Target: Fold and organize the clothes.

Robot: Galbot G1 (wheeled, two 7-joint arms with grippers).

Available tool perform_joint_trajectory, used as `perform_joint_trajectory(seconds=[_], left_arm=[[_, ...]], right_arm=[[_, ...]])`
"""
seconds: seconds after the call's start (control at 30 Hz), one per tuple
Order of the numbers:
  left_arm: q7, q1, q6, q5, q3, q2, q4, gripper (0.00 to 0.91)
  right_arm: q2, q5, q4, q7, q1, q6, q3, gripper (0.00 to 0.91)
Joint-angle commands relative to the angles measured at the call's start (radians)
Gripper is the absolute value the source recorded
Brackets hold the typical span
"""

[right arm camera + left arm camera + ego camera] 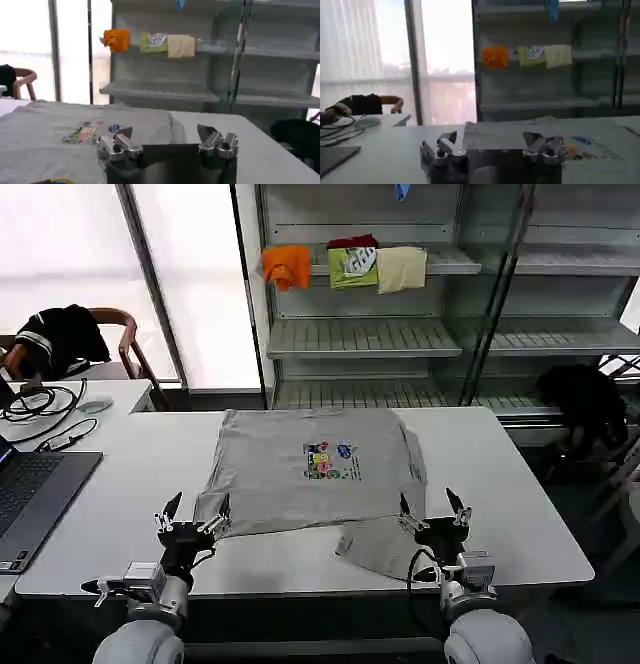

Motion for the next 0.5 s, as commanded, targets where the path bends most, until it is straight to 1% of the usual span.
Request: perform_joint_trajectory(seconds=[0.03, 0.3, 0.4, 0.5], left_arm=[[-0.004, 0.007, -0.004, -0.010, 0.001, 0.003, 0.002, 0.907], [-0.003, 0.021, -0.001, -0.009, 0.001, 0.004, -0.005, 0.907], [-0.005, 0.027, 0.003, -0.009, 0.001, 0.005, -0.006, 0.907], [-0.007, 0.034, 0.026, -0.012, 0.001, 0.010, -0.007, 0.907]], right_arm=[[0.002, -0.003, 0.008, 0.003, -0.009, -0.003, -0.002, 0.907], [0.002, -0.002, 0.046, 0.018, -0.036, -0.020, -0.016, 0.907], [0.003, -0.002, 0.059, 0.030, -0.046, -0.044, -0.019, 0.907], [0.000, 0.009, 0.070, 0.044, -0.059, -0.064, -0.022, 0.907]])
